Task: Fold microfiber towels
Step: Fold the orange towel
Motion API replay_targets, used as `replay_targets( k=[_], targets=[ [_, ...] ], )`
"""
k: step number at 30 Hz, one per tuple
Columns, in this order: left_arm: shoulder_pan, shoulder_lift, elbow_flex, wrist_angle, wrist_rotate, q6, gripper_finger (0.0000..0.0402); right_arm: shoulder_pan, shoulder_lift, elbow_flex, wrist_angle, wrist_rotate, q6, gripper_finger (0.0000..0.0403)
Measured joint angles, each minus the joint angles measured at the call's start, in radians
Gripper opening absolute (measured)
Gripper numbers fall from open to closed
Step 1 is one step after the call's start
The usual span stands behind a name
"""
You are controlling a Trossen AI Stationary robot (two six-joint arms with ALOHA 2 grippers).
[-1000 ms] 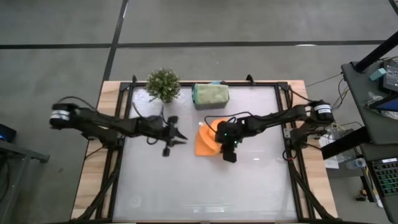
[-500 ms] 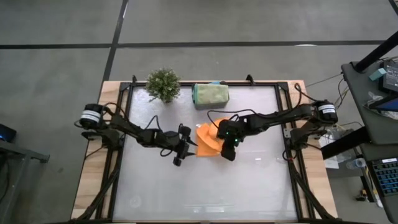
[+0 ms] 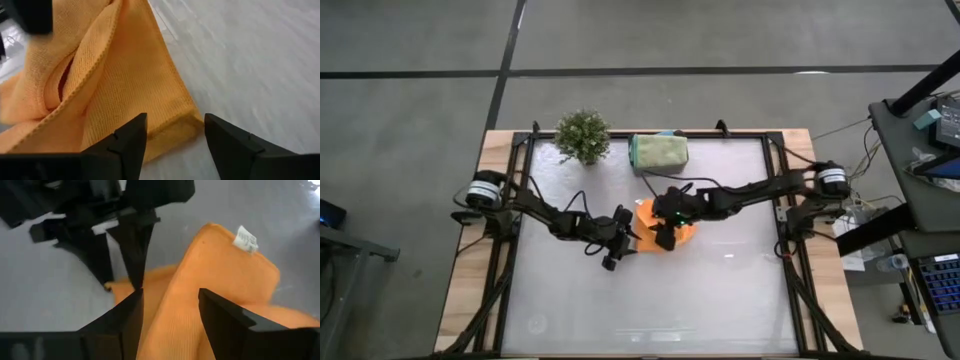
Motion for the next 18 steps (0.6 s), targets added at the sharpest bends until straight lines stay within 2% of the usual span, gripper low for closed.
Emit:
replay_targets(
  k=[4, 10, 14, 18],
  targets=[
    [0.002, 0.008, 0.003, 0.000, 0.001, -0.002, 0.0147, -0.020, 0.081, 0.028, 0.058, 0.004, 0.001, 0.0178],
    [0.008, 0.003, 0.003, -0.029, 0.003, -0.037, 0.0016, -0.036, 0.184, 0.093, 0.059, 0.003, 0.000, 0.0177],
    [0.008, 0.002, 0.001, -0.037, 0.003, -0.054, 0.0004, -0.047, 0.225, 0.138, 0.037, 0.005, 0.011, 0.0162],
    [0.007, -0.021, -0.001, -0.046, 0.005, -0.054, 0.0001, -0.053, 0.235, 0.159, 0.011, 0.007, -0.005, 0.0095]
  ],
)
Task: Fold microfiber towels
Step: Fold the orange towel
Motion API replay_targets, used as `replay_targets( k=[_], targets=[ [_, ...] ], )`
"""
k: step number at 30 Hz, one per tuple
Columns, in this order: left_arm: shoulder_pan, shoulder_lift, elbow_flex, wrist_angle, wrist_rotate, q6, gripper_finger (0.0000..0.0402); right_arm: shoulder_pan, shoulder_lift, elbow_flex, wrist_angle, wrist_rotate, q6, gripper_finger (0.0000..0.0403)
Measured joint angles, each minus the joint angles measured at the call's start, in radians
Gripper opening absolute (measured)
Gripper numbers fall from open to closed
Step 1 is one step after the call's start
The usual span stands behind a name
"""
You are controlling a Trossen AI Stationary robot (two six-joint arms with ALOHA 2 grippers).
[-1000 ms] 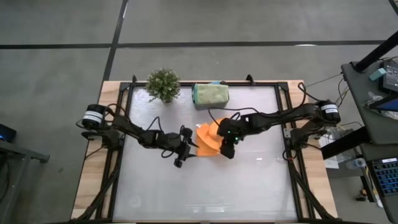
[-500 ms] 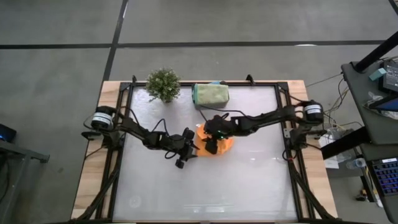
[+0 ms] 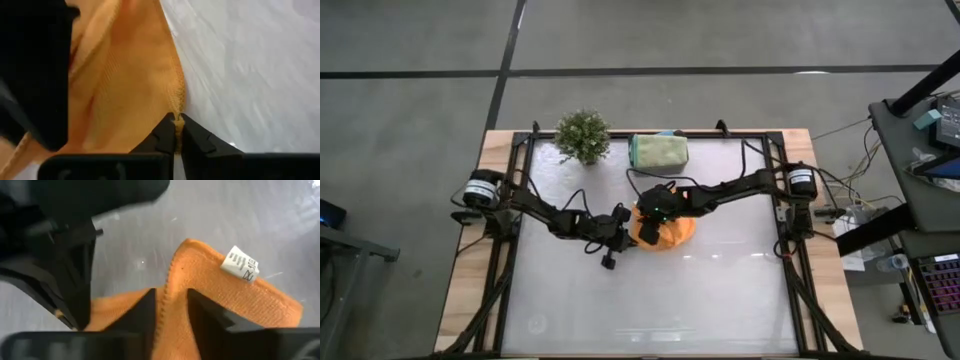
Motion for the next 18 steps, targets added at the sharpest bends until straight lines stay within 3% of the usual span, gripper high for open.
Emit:
replay_targets(
  k=[2, 4, 12, 18],
  targets=[
    [0.000, -0.024, 0.000, -0.025, 0.000, 0.000, 0.0001, 0.000, -0.006, 0.002, -0.012, 0.000, -0.022, 0.0042],
    [0.000, -0.063, -0.002, -0.079, -0.001, 0.000, 0.0001, 0.000, -0.025, 0.004, -0.025, 0.001, -0.047, 0.0020],
    [-0.001, -0.300, -0.002, -0.292, -0.034, 0.000, 0.0000, 0.000, -0.214, 0.001, -0.127, 0.083, -0.113, 0.0009],
    [0.000, -0.570, -0.001, -0.511, -0.120, 0.003, 0.0000, 0.000, -0.431, 0.000, -0.241, 0.247, -0.179, 0.0009]
  ],
)
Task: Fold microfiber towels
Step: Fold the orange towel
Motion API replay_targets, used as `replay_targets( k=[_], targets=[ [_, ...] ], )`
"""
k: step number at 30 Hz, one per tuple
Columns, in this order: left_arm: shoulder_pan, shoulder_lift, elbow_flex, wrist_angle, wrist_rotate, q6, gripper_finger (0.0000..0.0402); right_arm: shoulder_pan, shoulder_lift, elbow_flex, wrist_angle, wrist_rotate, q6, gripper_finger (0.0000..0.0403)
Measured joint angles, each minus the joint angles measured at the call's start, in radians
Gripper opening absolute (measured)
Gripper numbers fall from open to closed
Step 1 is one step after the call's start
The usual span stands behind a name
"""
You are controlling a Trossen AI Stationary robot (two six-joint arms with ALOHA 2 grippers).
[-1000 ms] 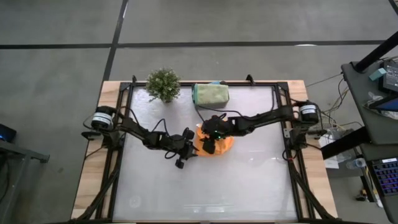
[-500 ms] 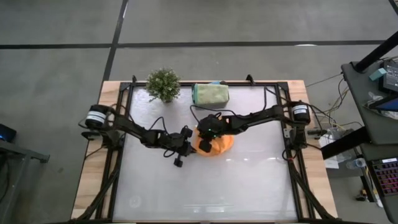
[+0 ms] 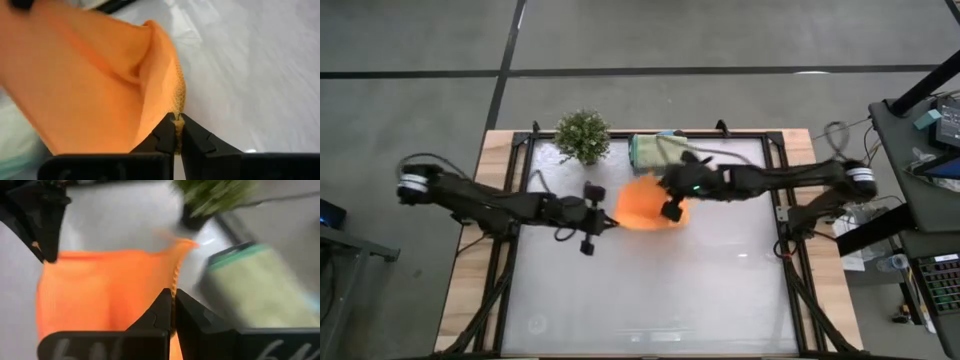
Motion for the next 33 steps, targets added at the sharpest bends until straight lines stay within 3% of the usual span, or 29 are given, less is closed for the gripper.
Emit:
replay_targets(
  k=[8, 16, 23, 33],
  targets=[
    [0.013, -0.348, 0.032, -0.184, -0.090, 0.004, 0.0000, 0.000, -0.245, 0.000, -0.056, 0.195, -0.041, 0.0009],
    [0.013, -0.594, 0.080, -0.206, -0.090, 0.119, 0.0000, 0.000, -0.391, 0.000, -0.047, 0.152, -0.129, 0.0009],
    [0.018, -0.644, 0.119, -0.208, -0.089, 0.179, 0.0000, -0.001, -0.405, 0.001, -0.046, 0.125, -0.186, 0.0008],
    [0.062, -0.600, 0.121, -0.205, -0.109, 0.217, 0.0000, -0.015, -0.262, 0.006, 0.054, 0.084, -0.319, 0.0008]
  ],
)
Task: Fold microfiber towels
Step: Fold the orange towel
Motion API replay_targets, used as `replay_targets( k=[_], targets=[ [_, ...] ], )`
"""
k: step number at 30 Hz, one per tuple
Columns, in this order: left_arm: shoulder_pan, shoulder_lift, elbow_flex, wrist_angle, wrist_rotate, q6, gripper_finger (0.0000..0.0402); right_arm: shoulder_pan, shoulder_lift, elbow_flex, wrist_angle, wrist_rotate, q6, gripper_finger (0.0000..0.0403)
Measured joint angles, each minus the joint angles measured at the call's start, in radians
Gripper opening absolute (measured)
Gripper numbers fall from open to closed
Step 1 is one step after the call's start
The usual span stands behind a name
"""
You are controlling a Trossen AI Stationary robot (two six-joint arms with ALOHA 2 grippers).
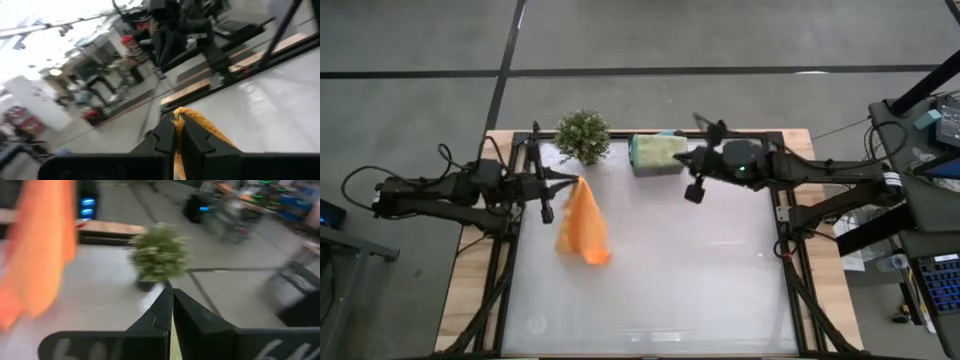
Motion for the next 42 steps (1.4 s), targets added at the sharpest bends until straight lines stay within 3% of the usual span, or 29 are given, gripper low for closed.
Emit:
replay_targets(
  k=[4, 6, 11, 14, 18, 20, 22, 26, 32, 37, 42],
  targets=[
    [-0.001, 0.026, 0.001, -0.006, 0.098, -0.119, 0.0000, -0.007, 0.079, -0.008, 0.007, -0.269, 0.041, 0.0010],
    [-0.001, 0.033, -0.009, -0.024, 0.198, -0.192, 0.0000, -0.009, 0.133, -0.016, 0.013, -0.375, 0.077, 0.0015],
    [-0.015, 0.078, -0.050, -0.080, 0.437, -0.418, 0.0000, -0.008, 0.298, -0.055, 0.114, -0.496, 0.121, 0.0049],
    [-0.071, 0.116, -0.070, -0.061, 0.466, -0.531, 0.0000, -0.005, 0.417, -0.073, 0.205, -0.590, 0.138, 0.0078],
    [-0.172, 0.150, -0.049, -0.026, 0.462, -0.673, 0.0000, -0.005, 0.552, -0.073, 0.312, -0.630, 0.148, 0.0124],
    [-0.217, 0.160, -0.033, -0.035, 0.389, -0.736, 0.0000, -0.003, 0.608, -0.073, 0.357, -0.630, 0.159, 0.0146],
    [-0.253, 0.163, -0.030, -0.080, 0.253, -0.774, 0.0000, 0.004, 0.647, -0.073, 0.389, -0.630, 0.178, 0.0165],
    [-0.272, 0.188, -0.030, -0.114, 0.012, -0.748, 0.0000, 0.040, 0.699, -0.073, 0.522, -0.630, 0.202, 0.0187],
    [-0.260, 0.214, -0.030, -0.117, -0.197, -0.627, 0.0000, 0.123, 0.744, -0.073, 0.636, -0.521, 0.199, 0.0183],
    [-0.260, 0.212, -0.030, -0.140, -0.459, -0.561, 0.0000, 0.157, 0.748, -0.069, 0.657, -0.411, 0.189, 0.0173],
    [-0.253, 0.221, -0.032, -0.139, -0.544, -0.509, 0.0000, 0.175, 0.766, -0.019, 0.699, -0.411, 0.212, 0.0165]
  ],
)
